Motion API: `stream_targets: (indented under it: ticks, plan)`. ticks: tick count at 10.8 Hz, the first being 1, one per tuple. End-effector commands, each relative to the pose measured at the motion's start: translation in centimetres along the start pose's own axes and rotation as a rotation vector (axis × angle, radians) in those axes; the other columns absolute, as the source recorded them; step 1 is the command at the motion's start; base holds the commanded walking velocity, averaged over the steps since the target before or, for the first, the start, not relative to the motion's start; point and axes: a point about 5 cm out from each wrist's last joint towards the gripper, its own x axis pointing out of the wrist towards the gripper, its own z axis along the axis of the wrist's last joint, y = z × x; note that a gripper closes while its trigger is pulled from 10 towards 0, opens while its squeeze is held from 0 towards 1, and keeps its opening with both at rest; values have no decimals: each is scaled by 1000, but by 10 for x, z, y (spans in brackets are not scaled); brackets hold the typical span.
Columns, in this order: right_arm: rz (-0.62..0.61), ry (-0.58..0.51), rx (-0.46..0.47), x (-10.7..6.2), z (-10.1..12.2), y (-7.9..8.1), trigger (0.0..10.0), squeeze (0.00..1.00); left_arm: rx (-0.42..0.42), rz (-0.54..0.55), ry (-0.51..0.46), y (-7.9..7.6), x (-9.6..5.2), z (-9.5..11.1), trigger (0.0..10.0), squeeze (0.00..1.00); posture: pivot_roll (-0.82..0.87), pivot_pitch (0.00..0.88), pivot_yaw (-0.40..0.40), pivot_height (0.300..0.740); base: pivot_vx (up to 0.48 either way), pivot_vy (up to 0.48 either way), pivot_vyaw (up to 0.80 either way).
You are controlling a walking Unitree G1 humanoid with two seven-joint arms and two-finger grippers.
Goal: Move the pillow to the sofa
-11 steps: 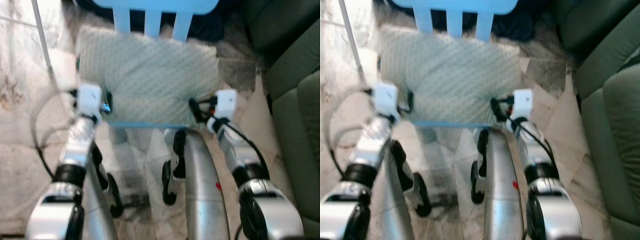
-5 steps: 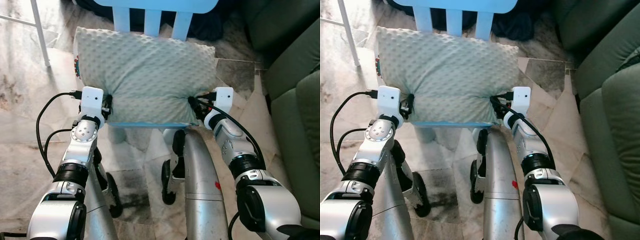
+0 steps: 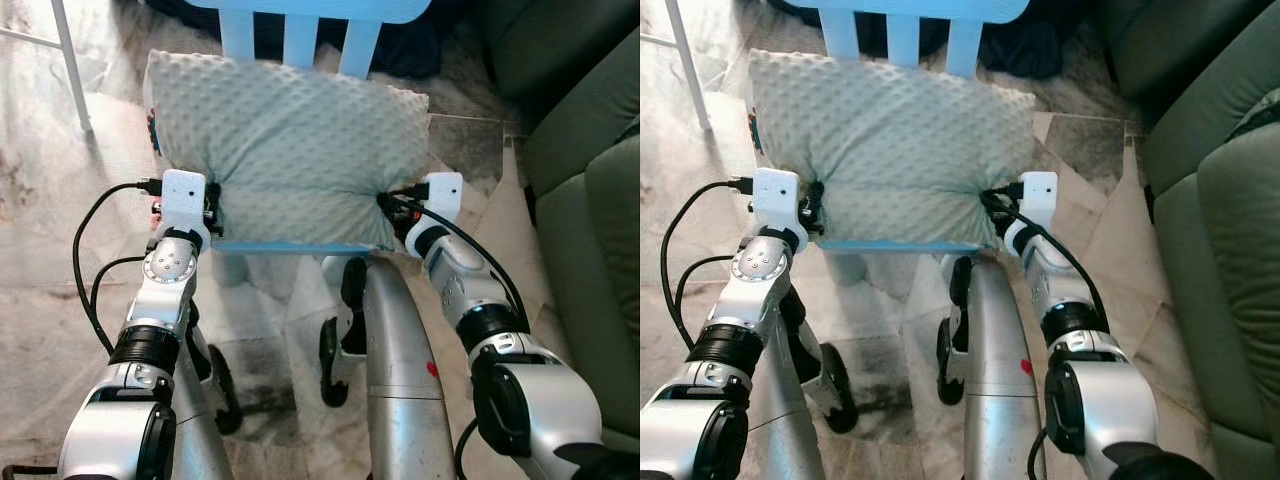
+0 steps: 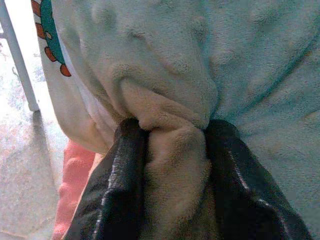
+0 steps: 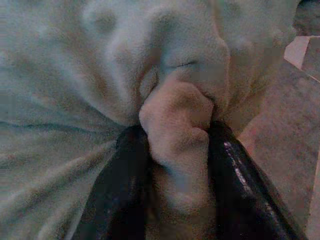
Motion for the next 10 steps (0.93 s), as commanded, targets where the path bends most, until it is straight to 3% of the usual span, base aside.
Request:
stream_targets:
  ticks: [1, 5, 8, 9, 10]
  plan:
    - [28, 107, 17, -3, -25, 6, 0, 0, -15, -68, 92, -21, -7, -21, 0, 0, -48, 444, -148, 469, 0, 0, 0]
    - [44, 125, -3, 1, -19, 8, 0, 0, -17, -72, 96, -20, -2, -19, 0, 0, -52, 400, -134, 469, 0, 0, 0]
    - [51, 100, -34, 4, -8, 7, 0, 0, -26, -56, 13, -17, 5, 5, 0, 0, -51, 310, -105, 469, 0, 0, 0]
    - [40, 70, -44, 1, -10, 4, 0, 0, -6, 4, -60, -8, -1, 11, 0, 0, -52, 270, -86, 469, 0, 0, 0]
    - [35, 51, -78, -4, -18, 4, 0, 0, -2, 35, -60, -2, -8, 4, 0, 0, -47, 208, -67, 469, 0, 0, 0]
